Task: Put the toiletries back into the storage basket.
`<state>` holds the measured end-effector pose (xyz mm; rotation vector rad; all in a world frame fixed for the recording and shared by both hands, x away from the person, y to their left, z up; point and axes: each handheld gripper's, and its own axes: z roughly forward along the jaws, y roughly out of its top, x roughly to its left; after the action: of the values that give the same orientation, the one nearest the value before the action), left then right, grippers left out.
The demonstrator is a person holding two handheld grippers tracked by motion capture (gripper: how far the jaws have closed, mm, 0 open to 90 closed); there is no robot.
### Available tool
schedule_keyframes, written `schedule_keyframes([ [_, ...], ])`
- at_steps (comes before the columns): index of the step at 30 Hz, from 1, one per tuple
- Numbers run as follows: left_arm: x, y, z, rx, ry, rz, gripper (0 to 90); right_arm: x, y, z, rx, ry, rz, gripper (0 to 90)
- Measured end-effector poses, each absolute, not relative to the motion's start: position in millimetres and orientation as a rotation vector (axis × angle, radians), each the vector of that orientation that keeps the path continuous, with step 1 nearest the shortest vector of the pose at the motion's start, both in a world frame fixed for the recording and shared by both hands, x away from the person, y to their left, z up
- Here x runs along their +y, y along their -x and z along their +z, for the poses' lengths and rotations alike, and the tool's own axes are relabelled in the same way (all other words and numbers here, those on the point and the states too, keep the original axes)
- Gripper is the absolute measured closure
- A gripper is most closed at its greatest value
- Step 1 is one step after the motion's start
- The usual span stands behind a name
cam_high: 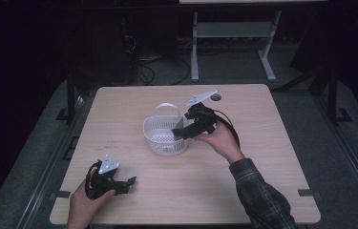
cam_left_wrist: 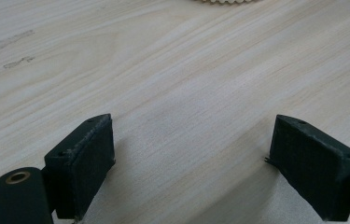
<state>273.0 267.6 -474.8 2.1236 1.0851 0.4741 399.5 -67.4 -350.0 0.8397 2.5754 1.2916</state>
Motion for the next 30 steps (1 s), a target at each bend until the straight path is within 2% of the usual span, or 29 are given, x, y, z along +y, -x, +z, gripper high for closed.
schedule_keyframes([
  [15, 267.7, -273.1, -474.9, 1.084, -2.123, 0.476, 12.8, -106.0, -375.7, -358.2, 2.518, -0.887, 1.328, 15.3],
  [30, 267.3, -273.3, -475.2, 1.085, -2.117, 0.476, 12.8, -154.9, -342.0, -387.0, 2.448, -0.987, 1.341, 14.6],
])
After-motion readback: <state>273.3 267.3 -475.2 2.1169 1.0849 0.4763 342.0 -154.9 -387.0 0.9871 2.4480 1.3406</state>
